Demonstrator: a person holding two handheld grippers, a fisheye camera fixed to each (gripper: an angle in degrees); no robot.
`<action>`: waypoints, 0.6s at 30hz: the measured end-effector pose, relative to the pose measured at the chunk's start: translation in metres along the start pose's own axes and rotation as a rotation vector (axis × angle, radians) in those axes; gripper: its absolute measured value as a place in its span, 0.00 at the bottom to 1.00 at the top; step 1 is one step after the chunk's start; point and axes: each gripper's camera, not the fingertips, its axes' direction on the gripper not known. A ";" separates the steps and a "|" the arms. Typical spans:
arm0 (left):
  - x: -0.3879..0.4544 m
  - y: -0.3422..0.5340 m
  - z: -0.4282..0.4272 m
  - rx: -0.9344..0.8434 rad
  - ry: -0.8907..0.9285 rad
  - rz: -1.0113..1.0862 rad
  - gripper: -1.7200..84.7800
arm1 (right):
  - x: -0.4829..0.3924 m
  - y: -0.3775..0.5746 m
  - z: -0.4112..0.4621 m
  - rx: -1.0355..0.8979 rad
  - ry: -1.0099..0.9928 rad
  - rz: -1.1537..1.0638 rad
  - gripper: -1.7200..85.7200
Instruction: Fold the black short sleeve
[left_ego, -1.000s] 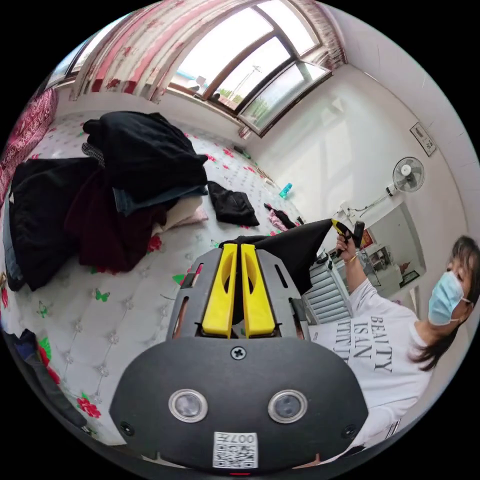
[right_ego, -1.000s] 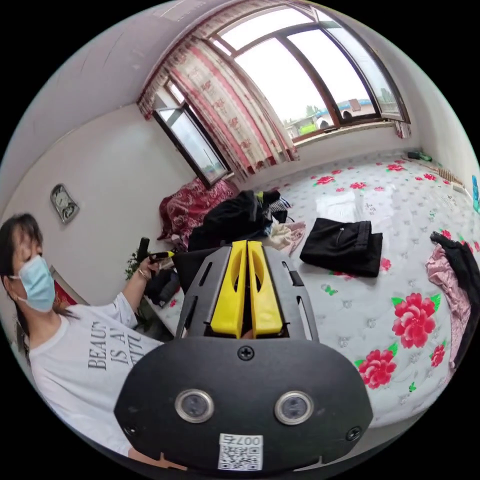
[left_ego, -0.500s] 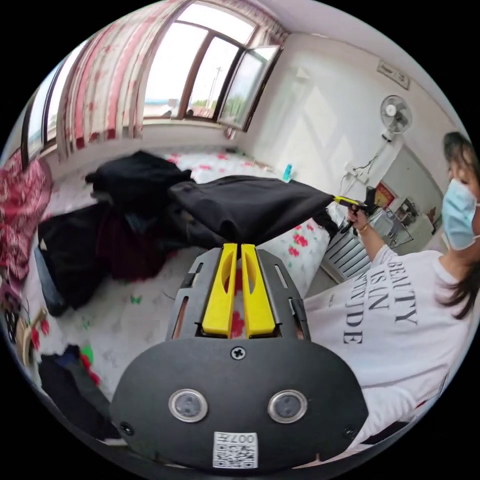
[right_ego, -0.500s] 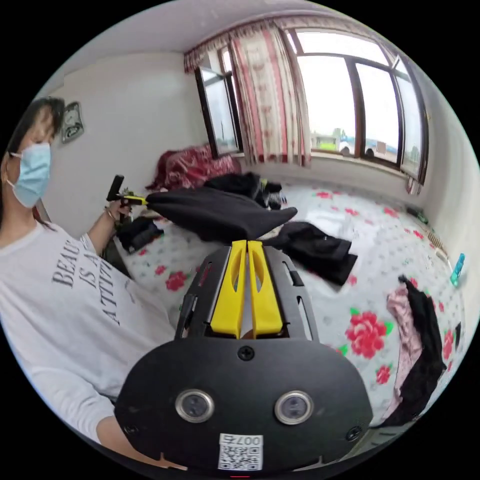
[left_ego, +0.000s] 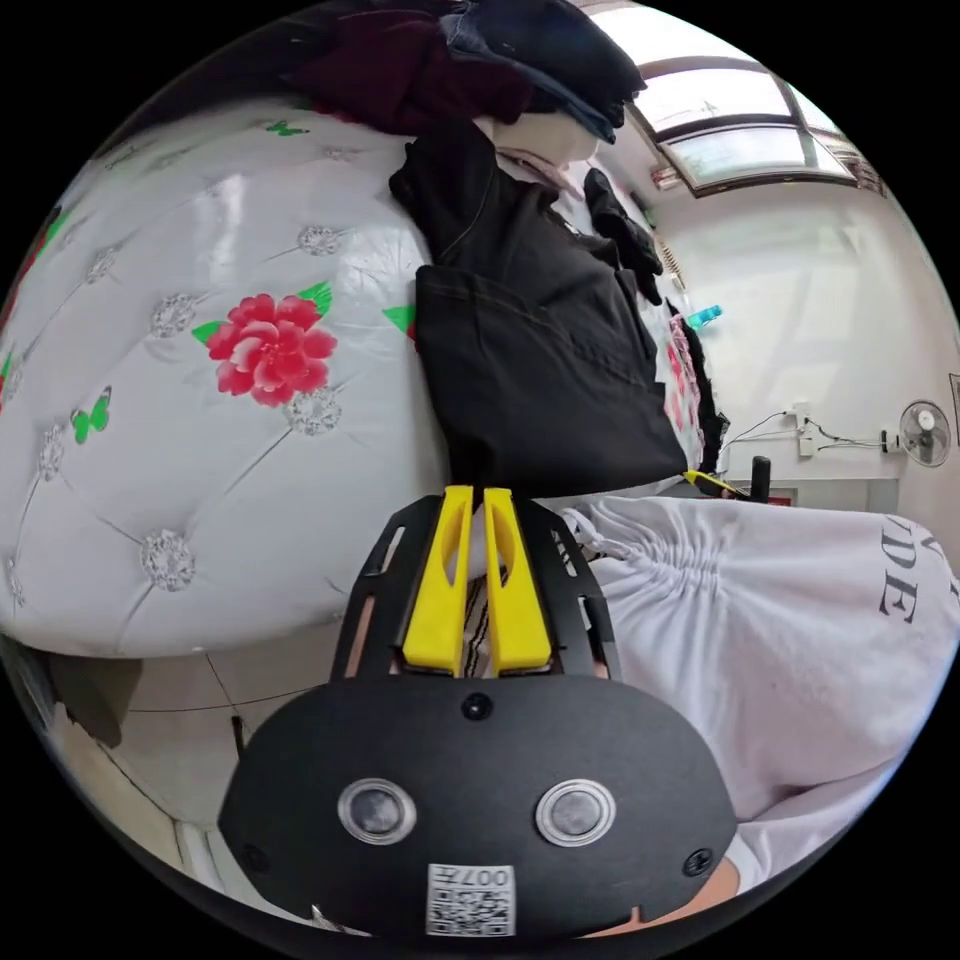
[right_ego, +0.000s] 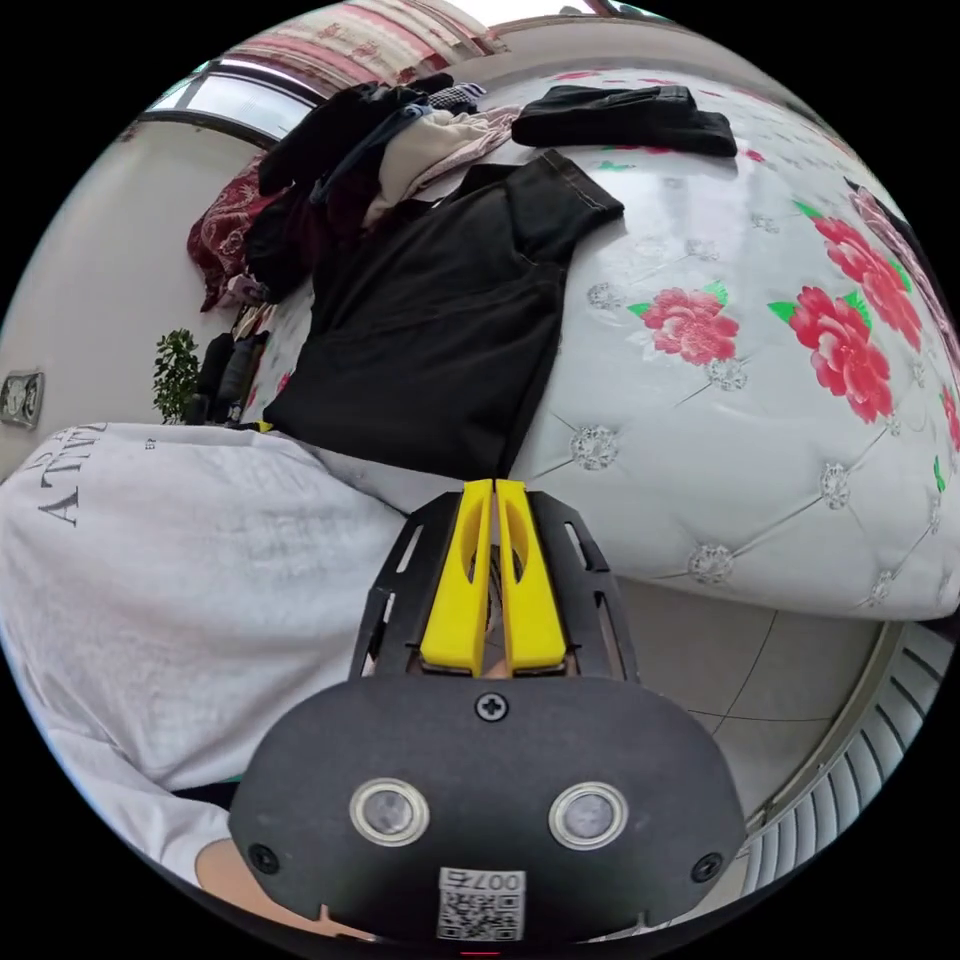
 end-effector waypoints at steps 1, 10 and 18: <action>-0.002 -0.001 -0.005 -0.013 -0.043 0.009 0.06 | 0.005 -0.001 -0.006 -0.007 0.011 0.016 0.02; -0.020 -0.018 -0.047 0.142 -0.078 0.026 0.09 | 0.024 -0.029 -0.049 0.192 -0.025 0.002 0.04; -0.044 -0.067 0.028 0.005 -0.104 0.021 0.08 | 0.054 -0.035 0.024 0.008 0.077 0.157 0.03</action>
